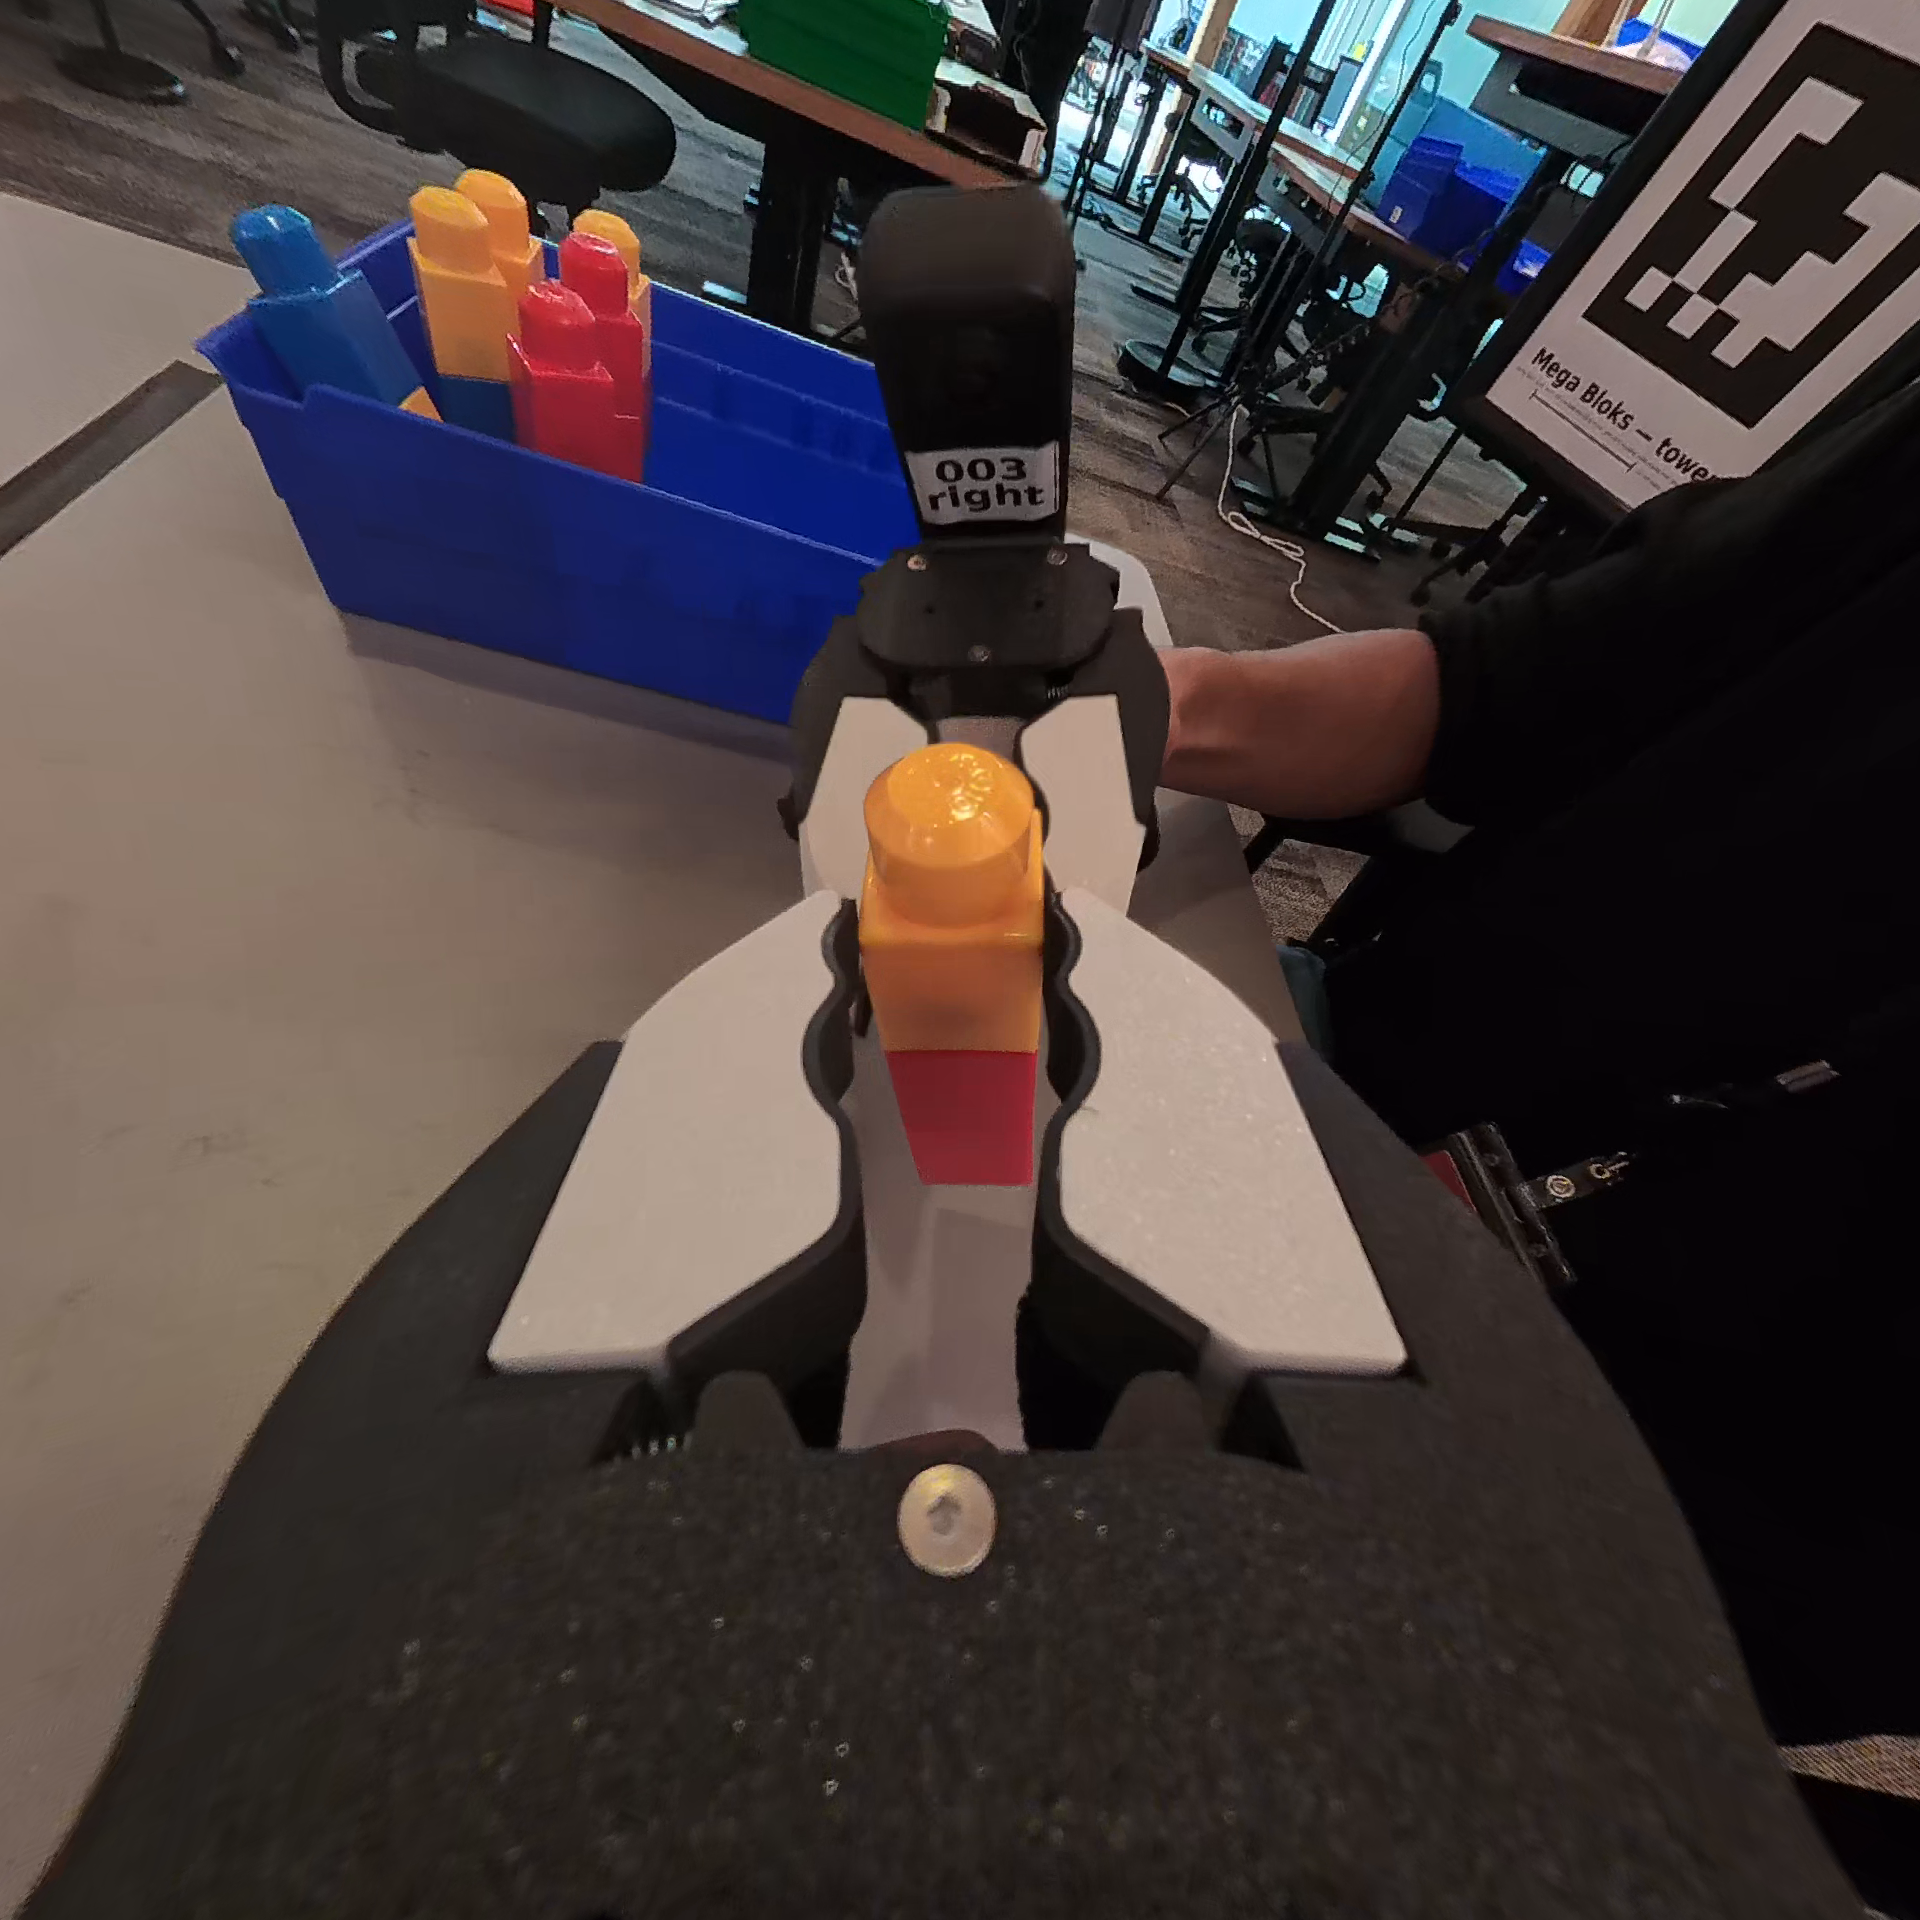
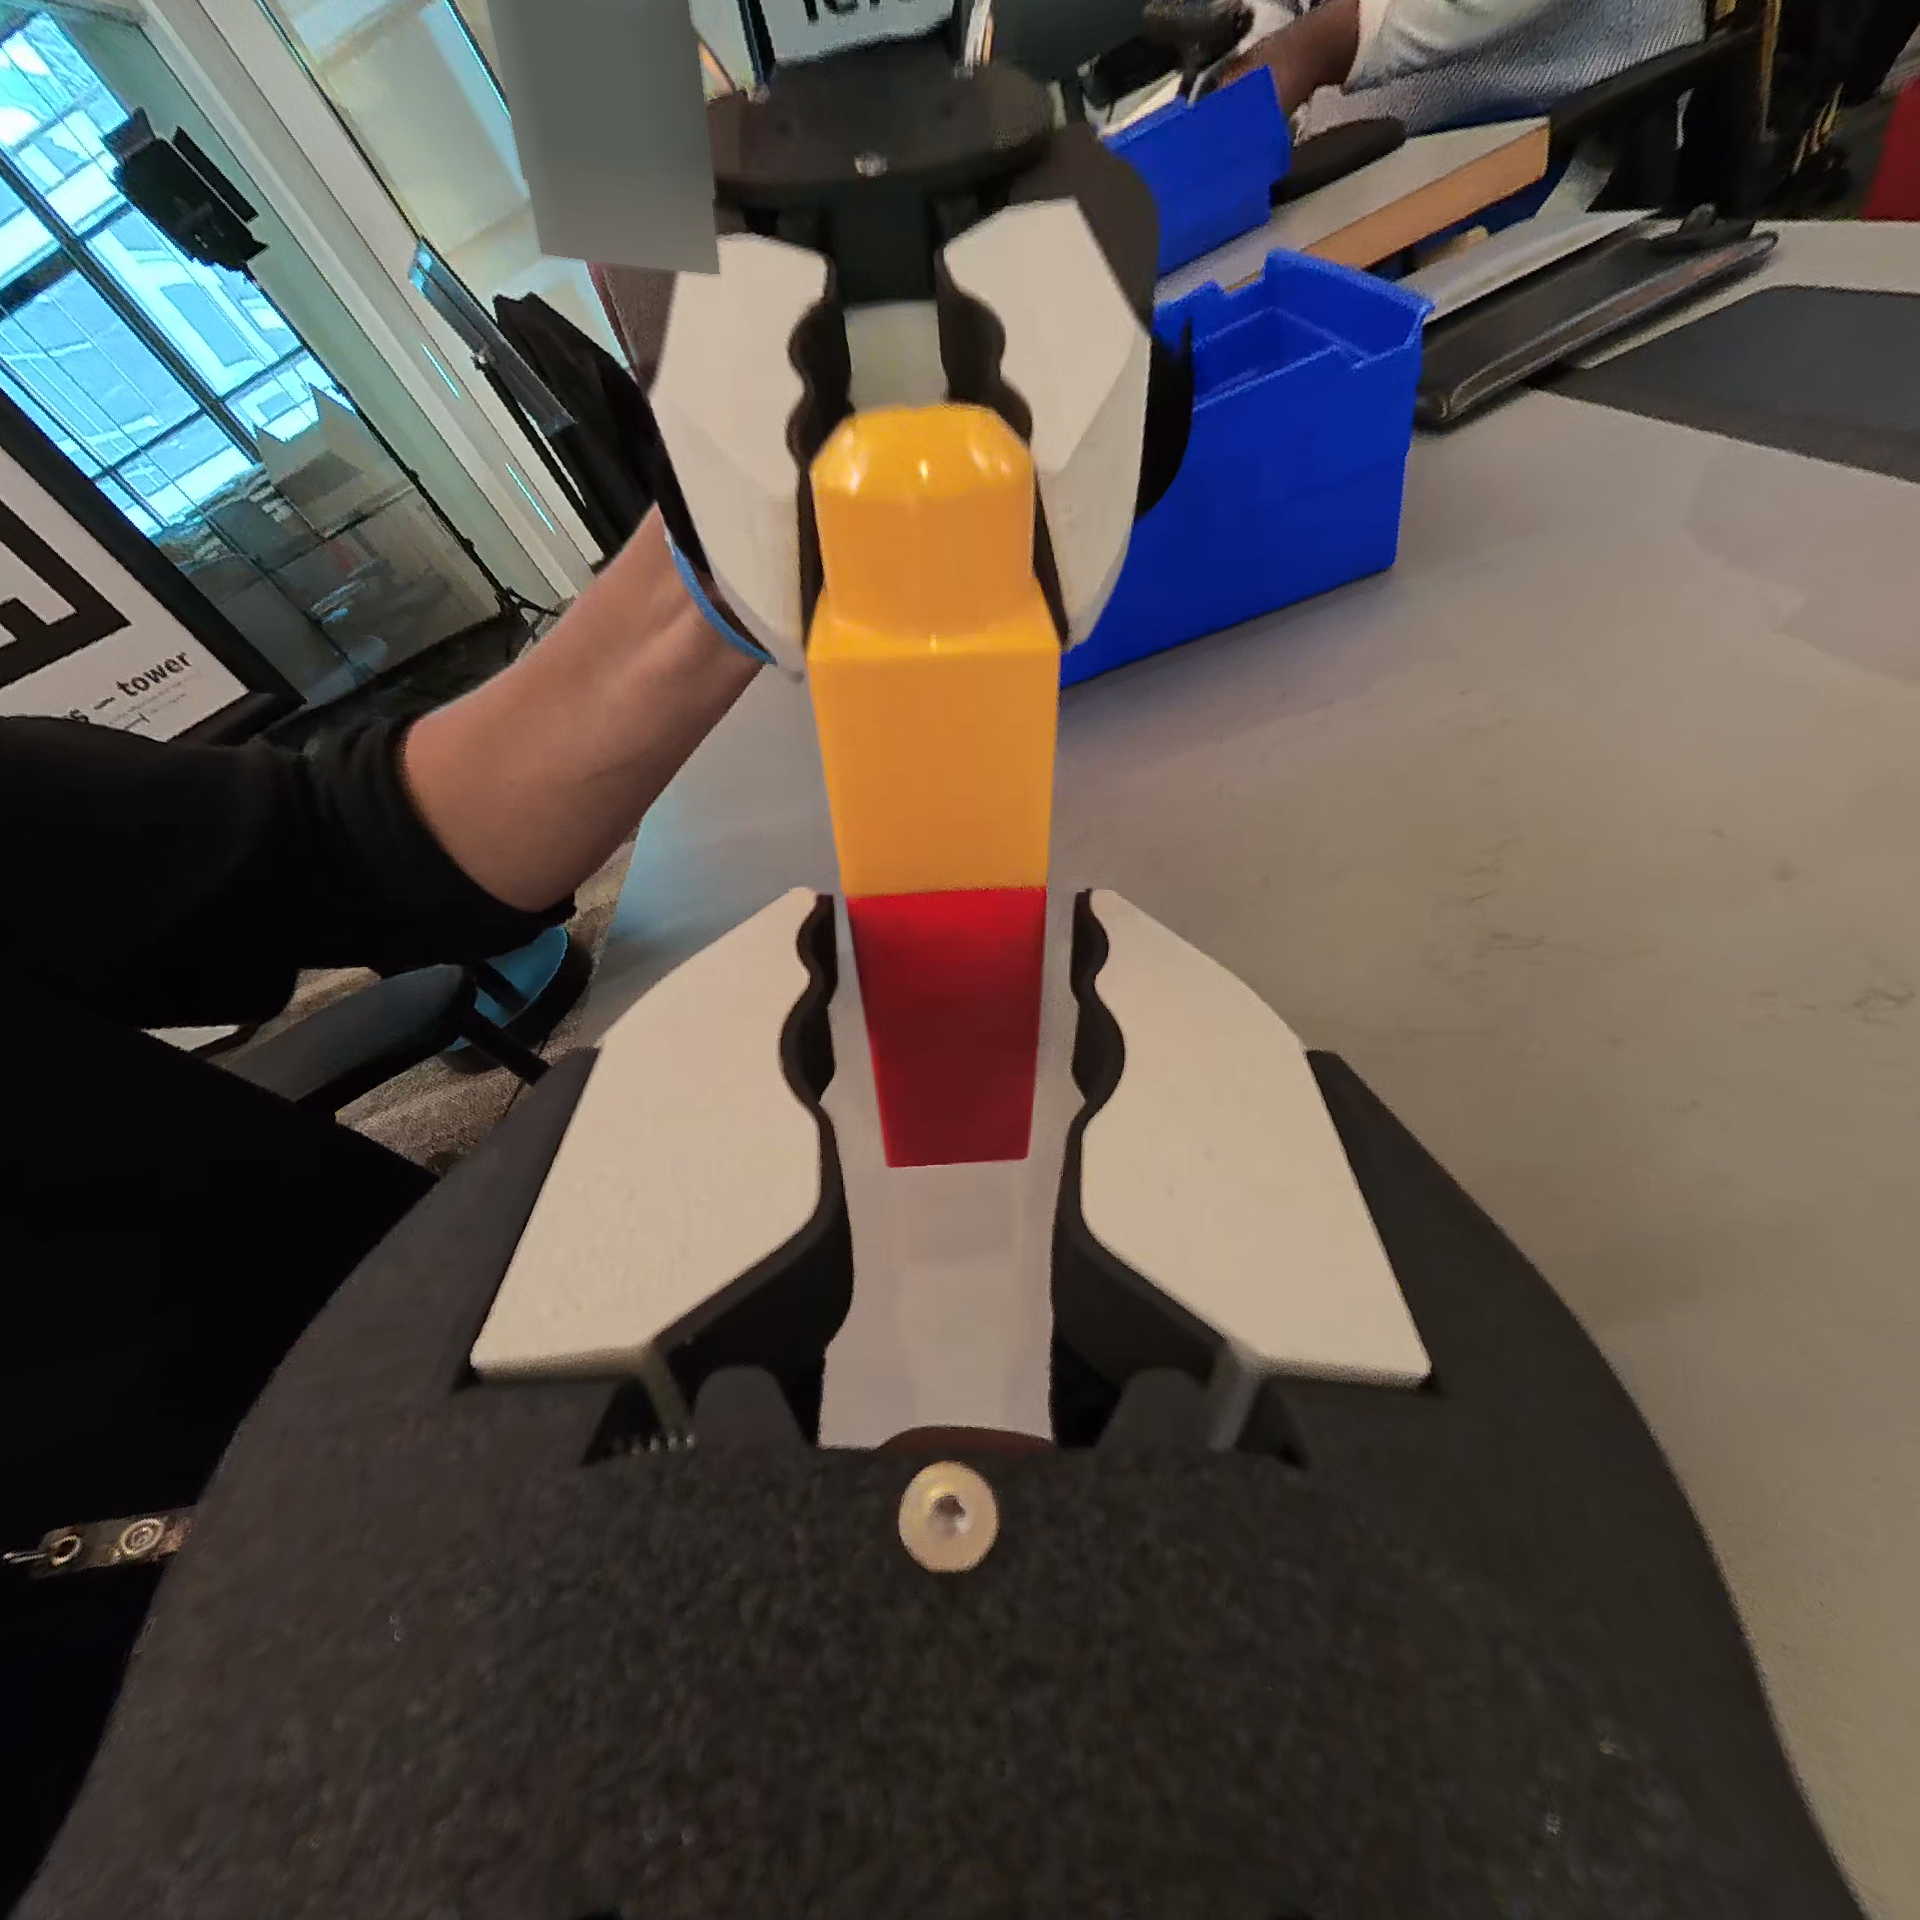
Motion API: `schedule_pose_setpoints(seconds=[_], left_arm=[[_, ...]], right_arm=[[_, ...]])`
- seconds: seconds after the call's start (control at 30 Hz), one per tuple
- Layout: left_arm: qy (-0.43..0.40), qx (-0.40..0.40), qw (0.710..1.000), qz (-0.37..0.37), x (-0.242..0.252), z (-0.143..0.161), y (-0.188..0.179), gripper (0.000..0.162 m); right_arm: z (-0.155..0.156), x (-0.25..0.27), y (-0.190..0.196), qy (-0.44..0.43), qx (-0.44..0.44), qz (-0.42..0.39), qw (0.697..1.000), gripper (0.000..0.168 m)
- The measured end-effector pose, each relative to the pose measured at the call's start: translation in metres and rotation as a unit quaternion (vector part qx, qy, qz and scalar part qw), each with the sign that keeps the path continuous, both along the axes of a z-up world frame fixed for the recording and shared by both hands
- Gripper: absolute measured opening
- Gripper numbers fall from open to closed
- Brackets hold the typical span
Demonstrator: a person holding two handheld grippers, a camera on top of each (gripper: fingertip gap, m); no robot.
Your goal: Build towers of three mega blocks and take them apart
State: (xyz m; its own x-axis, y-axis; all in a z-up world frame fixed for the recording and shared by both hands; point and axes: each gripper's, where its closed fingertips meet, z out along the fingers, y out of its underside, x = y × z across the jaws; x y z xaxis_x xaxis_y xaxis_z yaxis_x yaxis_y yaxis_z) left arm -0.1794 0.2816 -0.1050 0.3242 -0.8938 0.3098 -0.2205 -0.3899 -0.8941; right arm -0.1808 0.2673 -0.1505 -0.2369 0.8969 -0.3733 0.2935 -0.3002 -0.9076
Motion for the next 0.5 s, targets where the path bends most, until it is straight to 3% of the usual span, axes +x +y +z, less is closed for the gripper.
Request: schedule_pose_setpoints(seconds=[0.3,0.5], left_arm=[[0.007,-0.005,1.000,-0.009,0.014,-0.015,-0.002,0.033],[-0.028,0.018,0.998,0.050,0.011,0.004,0.004,0.034]], right_arm=[[0.010,0.000,0.003,0.019,0.025,-0.013,0.999,0.036],[0.023,0.005,0.012,0.037,0.052,-0.038,0.997,0.036]])
